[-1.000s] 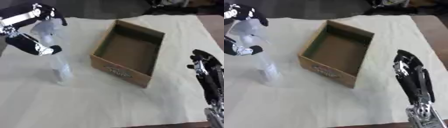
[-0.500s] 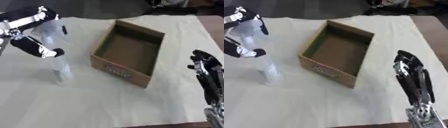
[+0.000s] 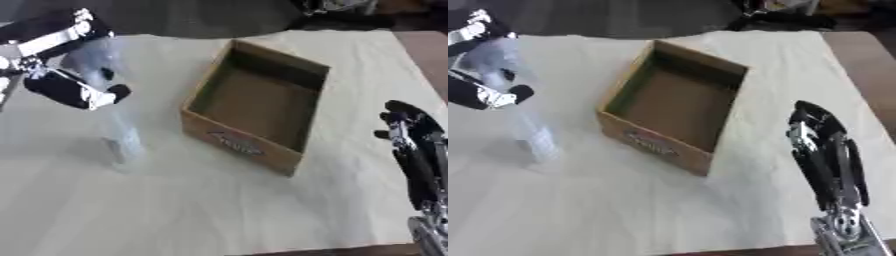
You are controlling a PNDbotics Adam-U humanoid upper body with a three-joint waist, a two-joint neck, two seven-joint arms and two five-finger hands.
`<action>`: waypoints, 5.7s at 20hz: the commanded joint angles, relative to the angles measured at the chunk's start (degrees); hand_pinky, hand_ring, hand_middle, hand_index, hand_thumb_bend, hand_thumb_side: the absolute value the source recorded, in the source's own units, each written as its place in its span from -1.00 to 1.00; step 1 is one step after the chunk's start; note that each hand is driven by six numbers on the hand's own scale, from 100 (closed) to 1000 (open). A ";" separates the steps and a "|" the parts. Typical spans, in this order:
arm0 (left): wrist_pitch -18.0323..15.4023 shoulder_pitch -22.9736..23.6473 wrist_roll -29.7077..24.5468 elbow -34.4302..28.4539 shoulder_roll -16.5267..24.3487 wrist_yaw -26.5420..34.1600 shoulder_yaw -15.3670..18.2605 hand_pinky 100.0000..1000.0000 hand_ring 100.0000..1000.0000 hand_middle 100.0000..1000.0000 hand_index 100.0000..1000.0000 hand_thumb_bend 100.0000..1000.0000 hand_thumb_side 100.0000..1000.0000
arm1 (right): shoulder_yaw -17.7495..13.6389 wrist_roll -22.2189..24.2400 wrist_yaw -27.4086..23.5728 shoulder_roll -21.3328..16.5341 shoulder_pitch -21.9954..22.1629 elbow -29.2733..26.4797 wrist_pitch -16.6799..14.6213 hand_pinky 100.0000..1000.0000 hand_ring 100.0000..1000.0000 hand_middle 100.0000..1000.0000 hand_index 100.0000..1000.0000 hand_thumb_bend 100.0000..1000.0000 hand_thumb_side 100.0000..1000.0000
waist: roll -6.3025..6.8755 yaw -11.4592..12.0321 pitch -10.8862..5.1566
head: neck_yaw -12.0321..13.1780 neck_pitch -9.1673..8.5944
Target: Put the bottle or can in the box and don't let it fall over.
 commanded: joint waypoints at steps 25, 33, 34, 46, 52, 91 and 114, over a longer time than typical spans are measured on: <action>1.41 -4.09 7.01 -6.13 -0.14 -0.67 3.94 -0.92 -1.00 -1.00 -0.92 -0.08 -1.00 | -0.29 -0.50 -0.56 -0.63 -0.38 -0.73 -0.16 0.31 0.60 0.52 0.53 -1.00 0.16 | -0.04 -0.33 -0.72 | 0.11 -0.09; 3.11 -9.97 8.17 -3.23 -4.97 -0.04 3.60 -0.93 -1.00 -1.00 -0.92 -0.15 -1.00 | 0.56 0.66 -1.43 -1.59 -1.27 -0.73 -0.30 0.31 0.60 0.52 0.53 -1.00 0.14 | 0.06 -1.39 -1.06 | 0.92 0.10; 3.16 -10.63 8.52 -2.62 -5.70 -0.22 3.54 -0.93 -1.00 -1.00 -0.92 -0.15 -1.00 | 0.65 0.83 -1.61 -1.72 -1.41 -0.73 -0.29 0.31 0.60 0.52 0.53 -1.00 0.14 | 0.08 -1.57 -1.10 | 1.07 0.13; 2.63 -15.76 14.13 5.30 -14.40 -6.64 4.67 -0.95 -1.00 -1.00 -0.92 -0.23 -1.00 | 2.47 3.32 -4.02 -2.20 -4.36 -0.73 0.51 0.31 0.60 0.52 0.52 -1.00 0.16 | 0.21 -5.23 -0.70 | 5.01 -0.36; 3.28 -16.26 17.25 7.17 -16.28 -10.66 5.52 -0.95 -1.00 -1.00 -0.91 -0.23 -1.00 | 3.61 4.47 -4.88 -1.68 -5.88 -0.73 1.86 0.31 0.60 0.52 0.52 -1.00 0.18 | -0.06 -7.74 0.17 | 7.06 -0.94; -2.57 -11.94 13.18 15.40 -21.77 -25.34 4.29 0.99 0.62 0.68 0.70 0.61 -0.49 | 5.11 5.45 -5.79 0.65 -8.03 -0.73 6.42 0.31 0.59 0.51 0.51 -1.00 0.26 | 0.29 -10.05 2.31 | 6.59 -3.17; 1.85 -8.96 13.22 7.57 -18.51 -12.93 7.75 0.98 0.48 0.77 0.70 -0.76 0.04 | 4.07 4.20 -5.67 0.36 -6.06 -0.73 6.33 0.31 0.59 0.50 0.50 -1.00 0.24 | 0.83 -8.33 0.83 | 4.51 -1.75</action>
